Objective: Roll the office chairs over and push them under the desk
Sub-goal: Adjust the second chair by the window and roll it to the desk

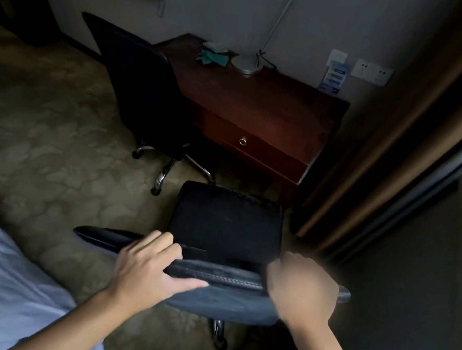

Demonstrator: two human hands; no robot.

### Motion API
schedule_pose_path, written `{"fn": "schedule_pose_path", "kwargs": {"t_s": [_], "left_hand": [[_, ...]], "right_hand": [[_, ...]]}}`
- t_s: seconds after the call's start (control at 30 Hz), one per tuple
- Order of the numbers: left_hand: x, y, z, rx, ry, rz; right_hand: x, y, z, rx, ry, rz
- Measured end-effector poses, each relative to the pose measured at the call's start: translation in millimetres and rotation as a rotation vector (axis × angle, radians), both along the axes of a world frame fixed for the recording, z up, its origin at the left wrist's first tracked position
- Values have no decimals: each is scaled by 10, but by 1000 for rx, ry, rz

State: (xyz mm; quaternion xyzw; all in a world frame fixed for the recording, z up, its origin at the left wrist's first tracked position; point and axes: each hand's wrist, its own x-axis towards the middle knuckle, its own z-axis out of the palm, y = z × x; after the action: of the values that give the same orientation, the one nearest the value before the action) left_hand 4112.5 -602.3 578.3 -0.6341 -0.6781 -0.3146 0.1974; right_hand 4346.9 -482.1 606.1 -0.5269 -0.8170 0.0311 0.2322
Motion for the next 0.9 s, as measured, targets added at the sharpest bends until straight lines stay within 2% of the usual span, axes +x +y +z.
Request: {"fn": "schedule_pose_path", "kwargs": {"t_s": [0.2,0.37,0.57,0.9], "left_hand": [[558,-437,-65,-50,-96,71],[764,-339,67,-108,-131,118],[311,198,266,-126,-119,143],[-422,430,207,-26,-17,93]], "right_hand": [[424,-225,-34,12,-29,51],[469,27,91,-12,-81,74],[20,562,160,-33,-83,31],[-588,660,97,20,34,17]]}}
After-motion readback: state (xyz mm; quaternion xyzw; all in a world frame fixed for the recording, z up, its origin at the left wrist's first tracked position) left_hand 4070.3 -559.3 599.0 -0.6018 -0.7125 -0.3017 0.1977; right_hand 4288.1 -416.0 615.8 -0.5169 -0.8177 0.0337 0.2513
